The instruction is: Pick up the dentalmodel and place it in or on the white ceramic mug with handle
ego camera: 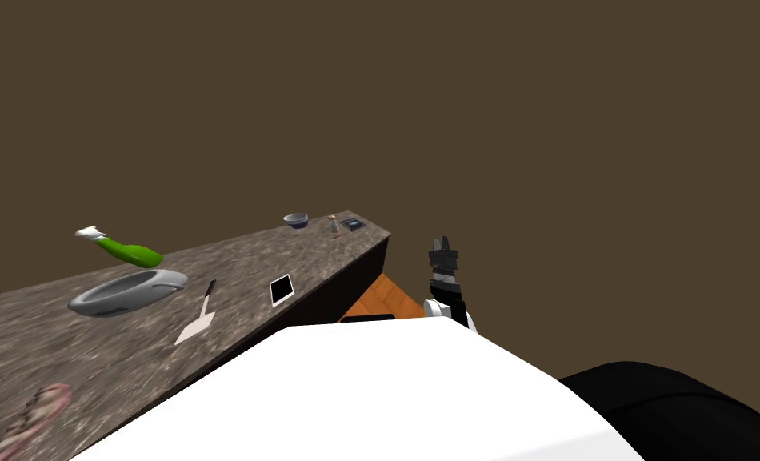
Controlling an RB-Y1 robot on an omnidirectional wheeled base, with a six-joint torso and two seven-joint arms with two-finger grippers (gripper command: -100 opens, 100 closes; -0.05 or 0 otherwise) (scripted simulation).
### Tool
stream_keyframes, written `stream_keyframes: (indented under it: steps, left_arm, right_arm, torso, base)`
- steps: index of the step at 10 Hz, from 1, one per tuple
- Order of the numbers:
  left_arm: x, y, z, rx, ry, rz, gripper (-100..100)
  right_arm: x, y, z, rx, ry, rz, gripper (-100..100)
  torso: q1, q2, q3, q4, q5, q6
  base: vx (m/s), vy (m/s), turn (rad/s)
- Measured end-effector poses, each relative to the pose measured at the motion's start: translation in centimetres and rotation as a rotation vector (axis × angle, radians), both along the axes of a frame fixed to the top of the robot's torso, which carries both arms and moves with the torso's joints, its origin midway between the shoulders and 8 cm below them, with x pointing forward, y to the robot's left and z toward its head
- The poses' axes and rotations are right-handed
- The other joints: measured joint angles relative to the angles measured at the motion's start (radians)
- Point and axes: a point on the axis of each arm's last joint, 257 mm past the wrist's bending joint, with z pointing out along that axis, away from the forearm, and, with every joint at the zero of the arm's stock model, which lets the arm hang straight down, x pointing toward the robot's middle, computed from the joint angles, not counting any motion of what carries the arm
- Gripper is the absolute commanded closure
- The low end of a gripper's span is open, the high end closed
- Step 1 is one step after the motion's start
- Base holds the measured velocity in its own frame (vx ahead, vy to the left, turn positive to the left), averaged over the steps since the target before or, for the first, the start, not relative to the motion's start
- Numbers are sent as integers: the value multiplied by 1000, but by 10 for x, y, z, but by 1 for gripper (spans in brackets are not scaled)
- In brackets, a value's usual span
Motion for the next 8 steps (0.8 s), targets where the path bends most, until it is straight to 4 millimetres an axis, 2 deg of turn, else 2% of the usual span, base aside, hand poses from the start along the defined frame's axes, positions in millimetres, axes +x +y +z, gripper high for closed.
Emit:
stream_keyframes:
  steps: [3, 4, 5, 8]
  left_arm:
    - [8, -11, 11, 1, 1, -48, 100]
    - [8, -12, 11, 0, 2, -51, 0]
    - [8, -12, 11, 0, 2, -51, 100]
    - [4, 12, 49, 72, -41, -12, 100]
  right_arm:
    - [0, 0, 0, 0, 0, 0, 0]
    - [0, 0, 0, 0, 0, 0, 0]
    - [0, 0, 0, 0, 0, 0, 0]
    - [0, 0, 0, 0, -1, 0, 0]
  torso:
    - [-1, -1, -1, 0, -1, 2]
    - [0, 1, 0, 0, -1, 3]
    - [0, 3, 2, 1, 0, 3]
    - [0, 14, 8, 3, -3, 1]
  base:
    - [80, -5, 109]
    - [7, -2, -6]
    - [-53, -24, -48]
    - [-132, -1, -62]
